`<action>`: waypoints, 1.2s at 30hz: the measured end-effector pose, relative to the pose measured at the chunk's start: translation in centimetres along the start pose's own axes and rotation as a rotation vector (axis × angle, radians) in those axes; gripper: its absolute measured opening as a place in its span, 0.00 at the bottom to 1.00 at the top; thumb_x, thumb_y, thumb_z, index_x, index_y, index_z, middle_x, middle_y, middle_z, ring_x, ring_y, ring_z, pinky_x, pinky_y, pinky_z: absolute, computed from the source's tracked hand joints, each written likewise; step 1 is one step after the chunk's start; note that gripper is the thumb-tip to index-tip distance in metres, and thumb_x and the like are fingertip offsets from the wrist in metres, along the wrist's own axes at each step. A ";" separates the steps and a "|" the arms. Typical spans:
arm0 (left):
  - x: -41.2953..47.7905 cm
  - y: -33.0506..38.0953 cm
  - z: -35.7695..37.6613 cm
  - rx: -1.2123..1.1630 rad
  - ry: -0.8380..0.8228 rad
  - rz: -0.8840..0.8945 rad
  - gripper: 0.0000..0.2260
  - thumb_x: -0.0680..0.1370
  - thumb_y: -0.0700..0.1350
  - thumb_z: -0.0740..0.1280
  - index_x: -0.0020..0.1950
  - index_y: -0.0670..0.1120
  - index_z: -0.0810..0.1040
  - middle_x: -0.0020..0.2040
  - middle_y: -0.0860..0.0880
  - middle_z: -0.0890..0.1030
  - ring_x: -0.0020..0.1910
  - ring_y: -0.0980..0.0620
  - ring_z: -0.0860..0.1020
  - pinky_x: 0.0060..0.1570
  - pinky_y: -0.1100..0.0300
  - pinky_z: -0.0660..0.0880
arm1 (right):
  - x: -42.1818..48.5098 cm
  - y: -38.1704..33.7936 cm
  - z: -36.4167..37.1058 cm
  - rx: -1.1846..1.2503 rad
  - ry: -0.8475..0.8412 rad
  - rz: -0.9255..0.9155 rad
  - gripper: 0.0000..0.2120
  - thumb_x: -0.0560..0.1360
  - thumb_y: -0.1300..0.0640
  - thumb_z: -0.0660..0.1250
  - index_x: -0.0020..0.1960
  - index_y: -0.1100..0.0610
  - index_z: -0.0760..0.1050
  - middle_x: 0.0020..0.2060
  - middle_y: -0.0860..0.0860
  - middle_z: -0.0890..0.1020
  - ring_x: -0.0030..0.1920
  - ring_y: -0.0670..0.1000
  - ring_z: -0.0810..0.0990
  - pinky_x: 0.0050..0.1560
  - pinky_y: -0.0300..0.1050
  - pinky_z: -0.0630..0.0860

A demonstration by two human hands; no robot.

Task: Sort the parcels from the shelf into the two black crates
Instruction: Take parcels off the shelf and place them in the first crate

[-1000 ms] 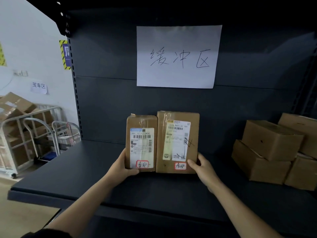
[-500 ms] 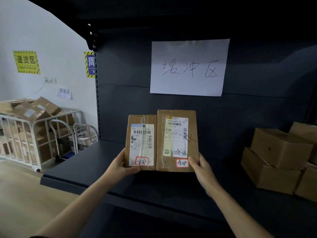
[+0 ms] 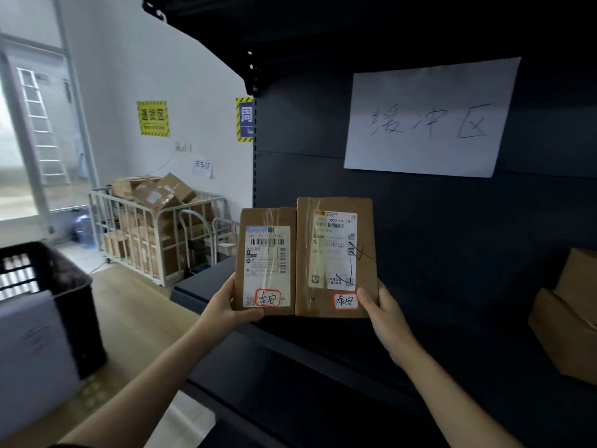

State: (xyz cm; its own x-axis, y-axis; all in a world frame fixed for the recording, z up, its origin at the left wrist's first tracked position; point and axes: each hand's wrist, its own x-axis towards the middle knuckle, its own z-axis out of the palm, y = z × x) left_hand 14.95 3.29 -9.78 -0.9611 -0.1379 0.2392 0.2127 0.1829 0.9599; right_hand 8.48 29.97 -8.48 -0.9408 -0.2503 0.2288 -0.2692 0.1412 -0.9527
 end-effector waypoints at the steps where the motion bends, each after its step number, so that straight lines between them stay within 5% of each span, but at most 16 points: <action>1: -0.4 0.1 -0.6 0.011 0.023 0.000 0.35 0.63 0.39 0.77 0.67 0.50 0.68 0.56 0.48 0.81 0.53 0.54 0.81 0.49 0.62 0.79 | 0.1 -0.1 0.7 0.000 -0.012 -0.004 0.21 0.79 0.51 0.58 0.71 0.49 0.62 0.52 0.37 0.75 0.57 0.42 0.74 0.56 0.37 0.66; 5: -2.1 0.4 -3.3 0.048 0.107 -0.009 0.36 0.61 0.40 0.76 0.66 0.50 0.68 0.56 0.48 0.80 0.52 0.53 0.81 0.46 0.63 0.79 | 0.5 -1.0 3.7 0.019 -0.071 -0.028 0.20 0.79 0.52 0.58 0.71 0.50 0.63 0.51 0.38 0.75 0.52 0.36 0.73 0.49 0.30 0.68; 10: -4.2 0.4 -7.6 0.067 0.198 -0.009 0.31 0.66 0.36 0.75 0.66 0.50 0.68 0.54 0.50 0.80 0.52 0.53 0.79 0.43 0.66 0.77 | 1.1 -2.0 8.4 0.020 -0.135 -0.049 0.16 0.80 0.54 0.58 0.68 0.49 0.66 0.51 0.38 0.76 0.52 0.38 0.74 0.54 0.35 0.67; 23: -12.2 -0.3 -27.5 0.129 0.390 -0.042 0.30 0.65 0.37 0.76 0.64 0.50 0.68 0.53 0.52 0.81 0.50 0.56 0.81 0.45 0.67 0.78 | 1.1 -6.5 30.4 0.082 -0.299 -0.075 0.13 0.80 0.57 0.58 0.64 0.52 0.68 0.46 0.40 0.77 0.47 0.37 0.75 0.36 0.25 0.72; 27: -15.6 -0.4 -34.3 0.139 0.447 -0.059 0.41 0.54 0.52 0.79 0.64 0.50 0.69 0.54 0.50 0.81 0.53 0.53 0.80 0.51 0.59 0.78 | 0.5 -7.8 38.2 0.107 -0.356 -0.100 0.16 0.79 0.55 0.59 0.67 0.52 0.67 0.52 0.46 0.79 0.51 0.44 0.77 0.53 0.38 0.73; 30: -18.3 -0.7 -39.0 0.155 0.512 -0.083 0.33 0.64 0.41 0.78 0.65 0.47 0.68 0.53 0.50 0.81 0.49 0.58 0.81 0.45 0.66 0.78 | -0.2 -8.8 44.2 0.145 -0.417 -0.109 0.17 0.79 0.55 0.59 0.68 0.52 0.67 0.53 0.46 0.79 0.54 0.47 0.77 0.57 0.42 0.70; 36: -24.5 -1.1 -47.0 0.193 0.686 -0.131 0.27 0.68 0.37 0.74 0.64 0.49 0.69 0.53 0.51 0.81 0.52 0.54 0.80 0.45 0.65 0.78 | -2.2 -10.9 54.9 0.196 -0.588 -0.110 0.15 0.79 0.56 0.59 0.65 0.50 0.66 0.50 0.44 0.80 0.46 0.37 0.77 0.39 0.29 0.74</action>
State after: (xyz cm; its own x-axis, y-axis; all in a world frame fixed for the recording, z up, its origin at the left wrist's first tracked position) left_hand 46.54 -39.28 -9.86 -0.6365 -0.7384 0.2229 0.0076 0.2829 0.9591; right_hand 24.78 -23.58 -9.60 -0.6238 -0.7464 0.2318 -0.2625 -0.0793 -0.9617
